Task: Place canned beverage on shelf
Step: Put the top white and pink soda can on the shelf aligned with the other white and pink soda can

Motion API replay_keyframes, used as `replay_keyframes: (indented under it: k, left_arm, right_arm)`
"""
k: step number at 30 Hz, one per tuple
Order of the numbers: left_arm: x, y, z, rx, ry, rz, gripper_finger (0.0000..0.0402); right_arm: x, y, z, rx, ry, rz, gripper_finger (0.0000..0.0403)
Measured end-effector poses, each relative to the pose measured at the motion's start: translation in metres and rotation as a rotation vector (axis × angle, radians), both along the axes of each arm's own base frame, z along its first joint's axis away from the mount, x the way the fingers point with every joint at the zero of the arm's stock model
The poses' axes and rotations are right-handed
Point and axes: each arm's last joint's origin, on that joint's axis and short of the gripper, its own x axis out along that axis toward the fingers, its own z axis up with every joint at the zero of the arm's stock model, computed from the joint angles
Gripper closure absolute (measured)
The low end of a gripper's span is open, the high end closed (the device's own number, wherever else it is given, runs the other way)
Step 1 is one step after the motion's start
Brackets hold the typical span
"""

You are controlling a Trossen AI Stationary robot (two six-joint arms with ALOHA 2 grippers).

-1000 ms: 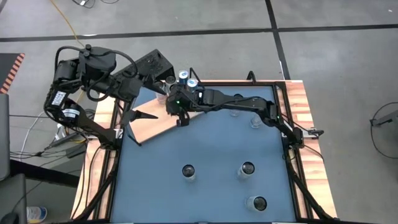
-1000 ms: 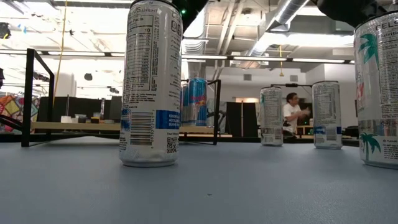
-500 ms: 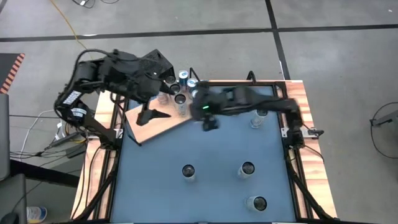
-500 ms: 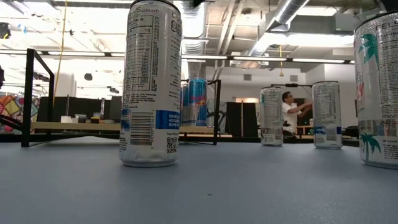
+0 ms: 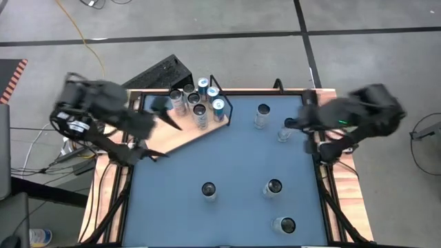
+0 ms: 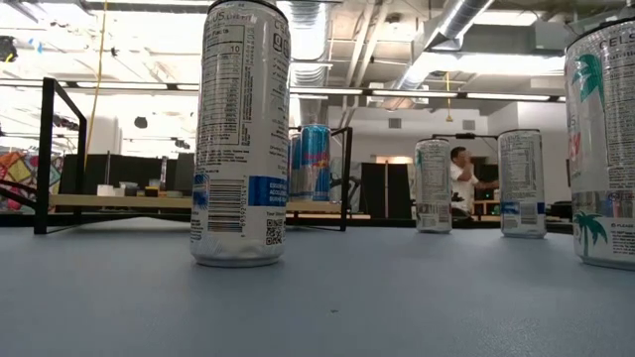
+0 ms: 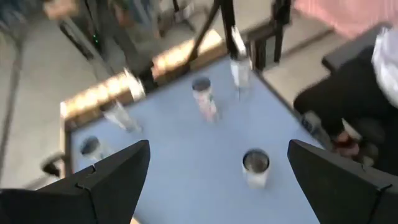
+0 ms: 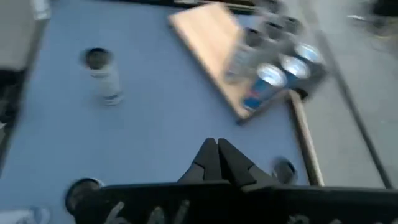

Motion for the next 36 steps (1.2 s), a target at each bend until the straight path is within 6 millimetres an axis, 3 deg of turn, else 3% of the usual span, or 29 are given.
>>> replay_keyframes:
  k: [2, 5, 8, 10, 14, 21, 28, 36]
  left_arm:
    - [-0.013, -0.004, 0.009, -0.017, -0.081, -0.020, 0.0033]
    - [-0.016, -0.006, 0.006, -0.036, -0.131, -0.037, 0.0033]
    - [-0.009, -0.007, -0.015, -0.041, -0.156, 0.009, 0.0033]
    - [-0.003, -0.007, -0.041, -0.024, -0.145, 0.076, 0.0033]
    - [-0.013, 0.000, -0.074, -0.101, -0.319, 0.237, 0.0033]
    - [-0.052, 0.013, -0.112, -0.281, -0.575, 0.291, 0.0033]
    - [-0.074, 0.025, -0.136, -0.294, -0.765, 0.505, 0.0033]
    - [-0.088, 0.039, -0.133, -0.302, -0.830, 0.991, 0.0033]
  right_arm:
    - [-0.027, 0.003, -0.011, 0.028, -0.099, -0.023, 0.0403]
    - [-0.046, 0.006, -0.031, 0.089, -0.292, 0.003, 0.0403]
    - [-0.058, 0.009, -0.061, 0.165, -0.406, 0.072, 0.0403]
    - [-0.064, 0.008, -0.084, 0.181, -0.435, 0.092, 0.0403]
    - [-0.066, 0.007, -0.118, 0.213, -0.517, 0.073, 0.0403]
    - [-0.060, 0.010, -0.147, 0.104, -0.597, 0.143, 0.0403]
    - [-0.050, 0.013, -0.154, -0.127, -0.595, 0.195, 0.0403]
    - [-0.044, 0.012, -0.132, -0.291, -0.757, 0.196, 0.0403]
